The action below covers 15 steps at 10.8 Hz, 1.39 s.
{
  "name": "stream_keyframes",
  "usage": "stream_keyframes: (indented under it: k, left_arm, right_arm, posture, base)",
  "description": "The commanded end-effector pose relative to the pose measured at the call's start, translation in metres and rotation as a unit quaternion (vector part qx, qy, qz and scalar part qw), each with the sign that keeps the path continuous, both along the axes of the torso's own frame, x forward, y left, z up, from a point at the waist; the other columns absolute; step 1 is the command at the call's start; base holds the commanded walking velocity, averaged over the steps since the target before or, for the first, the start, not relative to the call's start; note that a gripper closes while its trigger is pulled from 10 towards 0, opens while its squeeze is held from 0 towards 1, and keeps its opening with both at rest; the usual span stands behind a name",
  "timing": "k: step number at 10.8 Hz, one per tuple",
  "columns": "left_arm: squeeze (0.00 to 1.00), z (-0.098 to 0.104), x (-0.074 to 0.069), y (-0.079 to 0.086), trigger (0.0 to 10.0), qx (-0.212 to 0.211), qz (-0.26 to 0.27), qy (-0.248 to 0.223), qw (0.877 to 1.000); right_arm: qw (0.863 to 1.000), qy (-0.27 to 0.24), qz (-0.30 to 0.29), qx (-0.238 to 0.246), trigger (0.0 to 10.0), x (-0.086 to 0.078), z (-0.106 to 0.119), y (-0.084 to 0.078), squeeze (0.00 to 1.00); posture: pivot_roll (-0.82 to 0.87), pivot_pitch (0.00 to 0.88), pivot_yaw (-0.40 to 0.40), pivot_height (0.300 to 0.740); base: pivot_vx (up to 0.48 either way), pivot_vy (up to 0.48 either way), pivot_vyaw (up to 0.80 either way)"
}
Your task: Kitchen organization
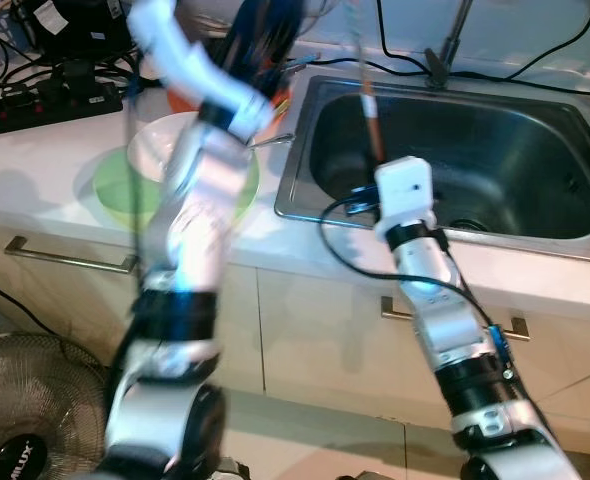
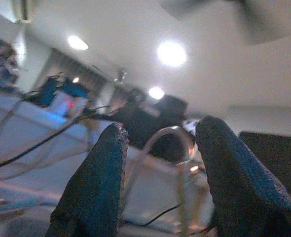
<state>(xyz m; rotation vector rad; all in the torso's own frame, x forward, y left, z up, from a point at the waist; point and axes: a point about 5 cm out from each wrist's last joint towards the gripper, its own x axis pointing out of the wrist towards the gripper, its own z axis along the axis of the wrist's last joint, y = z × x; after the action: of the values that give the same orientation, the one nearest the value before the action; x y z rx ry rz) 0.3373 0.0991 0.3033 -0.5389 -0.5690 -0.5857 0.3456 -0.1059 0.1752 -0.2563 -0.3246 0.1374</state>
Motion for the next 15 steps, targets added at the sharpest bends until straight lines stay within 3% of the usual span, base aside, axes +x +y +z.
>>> stream_keyframes:
  k: [1,2,4,8,10,12,15]
  left_arm:
    - [0.00,-0.002,-0.005,0.001,10.0,0.026,0.012,-0.002,1.000]
    - [0.00,-0.016,-0.009,0.008,10.0,0.072,0.034,0.007,0.997]
    - [0.00,-0.048,-0.018,0.004,10.0,0.185,0.041,0.012,0.982]
    - [0.00,-0.107,-0.034,-0.004,10.0,0.300,0.021,0.059,0.952]
    - [0.00,-0.123,-0.037,-0.006,10.0,0.328,0.014,0.079,0.941]
    - [0.00,-0.134,-0.042,-0.006,10.0,0.357,0.004,0.093,0.930]
    - [0.00,-0.140,-0.049,-0.008,10.0,0.373,-0.010,0.101,0.922]
  right_arm:
    - [1.000,-0.003,-0.012,0.005,0.0,0.004,0.004,-0.006,0.00]
    - [1.000,0.004,-0.024,0.004,0.0,0.009,0.004,-0.014,0.00]
    - [0.999,0.010,-0.045,0.014,0.0,0.018,0.007,-0.027,0.00]
    - [0.995,0.019,-0.090,0.040,0.0,0.043,0.032,-0.053,0.00]
    - [0.989,0.078,-0.107,0.064,10.0,0.053,0.030,-0.058,0.00]
    - [0.974,0.179,-0.104,0.090,10.0,0.064,0.020,-0.055,0.00]
    - [0.948,0.260,-0.135,0.123,10.0,0.070,0.017,-0.059,0.00]
  posture:
    - [0.09,0.066,-0.020,0.740]
    - [0.10,0.067,-0.025,0.740]
    - [0.10,0.066,-0.030,0.740]
    - [0.10,0.068,-0.036,0.740]
    - [0.10,0.071,-0.033,0.740]
    - [0.09,0.073,-0.037,0.740]
    - [0.10,0.067,-0.047,0.740]
  base:
    - [0.000,0.000,0.00]
    - [0.000,0.000,0.00]
    - [0.000,0.000,0.00]
    - [0.000,0.000,0.00]
    - [0.000,0.000,0.00]
    - [0.000,0.000,0.00]
    - [0.000,0.000,0.00]
